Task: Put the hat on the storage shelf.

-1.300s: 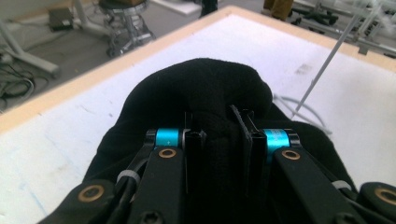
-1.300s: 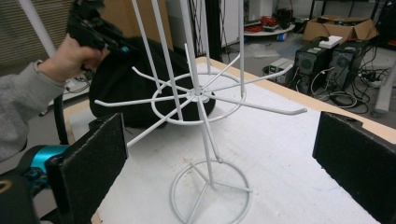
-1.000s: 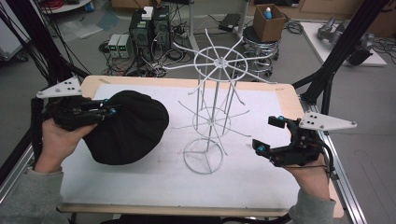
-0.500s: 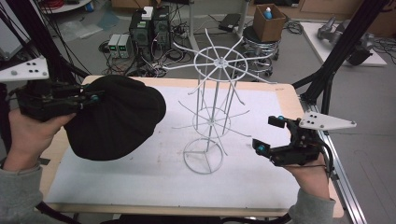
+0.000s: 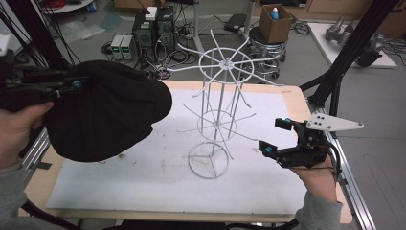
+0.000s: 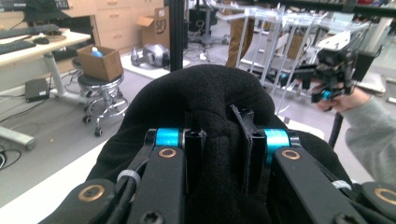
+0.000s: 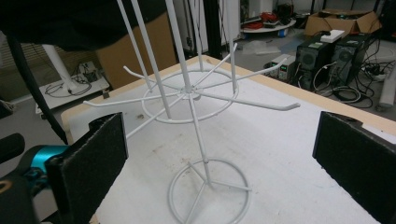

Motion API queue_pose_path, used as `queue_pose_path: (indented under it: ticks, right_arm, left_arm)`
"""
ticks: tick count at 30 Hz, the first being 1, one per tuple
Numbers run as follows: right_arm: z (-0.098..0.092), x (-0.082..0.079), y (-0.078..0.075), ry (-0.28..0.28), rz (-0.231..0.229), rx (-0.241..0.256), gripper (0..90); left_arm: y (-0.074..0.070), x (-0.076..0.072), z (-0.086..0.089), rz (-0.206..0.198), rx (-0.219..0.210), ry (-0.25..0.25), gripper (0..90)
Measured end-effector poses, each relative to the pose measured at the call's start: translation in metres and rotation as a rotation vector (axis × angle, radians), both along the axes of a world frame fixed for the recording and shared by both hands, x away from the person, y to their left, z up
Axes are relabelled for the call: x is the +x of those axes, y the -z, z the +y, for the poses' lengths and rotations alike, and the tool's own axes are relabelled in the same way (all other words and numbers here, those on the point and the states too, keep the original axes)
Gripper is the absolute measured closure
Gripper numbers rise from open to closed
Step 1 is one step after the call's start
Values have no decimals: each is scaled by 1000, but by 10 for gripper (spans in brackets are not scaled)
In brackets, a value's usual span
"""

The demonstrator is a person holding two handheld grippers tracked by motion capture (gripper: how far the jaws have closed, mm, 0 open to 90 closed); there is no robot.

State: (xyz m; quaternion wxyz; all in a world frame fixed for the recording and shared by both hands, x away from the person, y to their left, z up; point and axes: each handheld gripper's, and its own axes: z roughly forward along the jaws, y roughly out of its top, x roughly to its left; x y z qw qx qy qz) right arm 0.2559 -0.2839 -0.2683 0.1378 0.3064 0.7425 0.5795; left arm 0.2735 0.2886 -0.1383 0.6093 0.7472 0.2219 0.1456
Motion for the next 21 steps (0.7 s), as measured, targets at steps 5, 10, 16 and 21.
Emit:
queue_pose_path:
  ticks: [5,10,16,21]
  right_arm:
    - [0,3,1,-1,7,0,21]
    - [0,5,2,-1,12,0,21]
    - [-2,6,2,5,15,5,21]
    - [-3,5,3,6,13,11,21]
  left_arm:
    - [-13,-2,6,-18,-22,-2,762]
    - [-24,-2,8,-28,-18,-8,762]
    - [-38,-3,10,-36,-17,-6,762]
    - [-51,-3,12,-40,-32,4,762]
